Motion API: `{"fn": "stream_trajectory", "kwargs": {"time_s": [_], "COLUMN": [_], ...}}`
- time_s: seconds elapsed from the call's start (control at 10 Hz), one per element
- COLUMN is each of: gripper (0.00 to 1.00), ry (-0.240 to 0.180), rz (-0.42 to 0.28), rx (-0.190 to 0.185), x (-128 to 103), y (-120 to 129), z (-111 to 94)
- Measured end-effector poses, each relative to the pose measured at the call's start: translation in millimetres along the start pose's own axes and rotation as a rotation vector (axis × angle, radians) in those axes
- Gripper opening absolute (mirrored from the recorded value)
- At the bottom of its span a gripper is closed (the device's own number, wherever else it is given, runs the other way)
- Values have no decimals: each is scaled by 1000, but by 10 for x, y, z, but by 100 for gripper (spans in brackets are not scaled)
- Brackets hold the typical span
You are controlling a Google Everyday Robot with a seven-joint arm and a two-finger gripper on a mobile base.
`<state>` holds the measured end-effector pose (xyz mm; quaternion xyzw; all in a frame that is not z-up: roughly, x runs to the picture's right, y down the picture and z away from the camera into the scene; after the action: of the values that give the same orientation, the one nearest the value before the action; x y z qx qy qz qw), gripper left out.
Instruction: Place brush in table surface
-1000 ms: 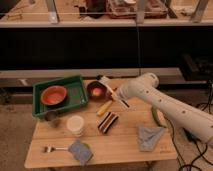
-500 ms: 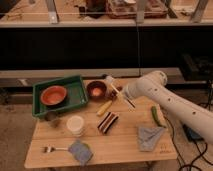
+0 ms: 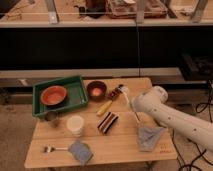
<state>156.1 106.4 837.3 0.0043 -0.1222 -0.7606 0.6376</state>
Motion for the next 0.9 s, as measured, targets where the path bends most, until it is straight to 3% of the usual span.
{"fn": "stream_trajectory", "kwargs": {"time_s": [0.2,0.3,0.7,0.9], "gripper": [11,18,61,77], "ry": [-25,-37,-68,-80], "rz": [59,70,99,102], "rx": [-32,-36,-25,-22], "x": [-163,-200,-202,-200], "y": [2,-30,-147,-175], "z": [95,132,221,246]}}
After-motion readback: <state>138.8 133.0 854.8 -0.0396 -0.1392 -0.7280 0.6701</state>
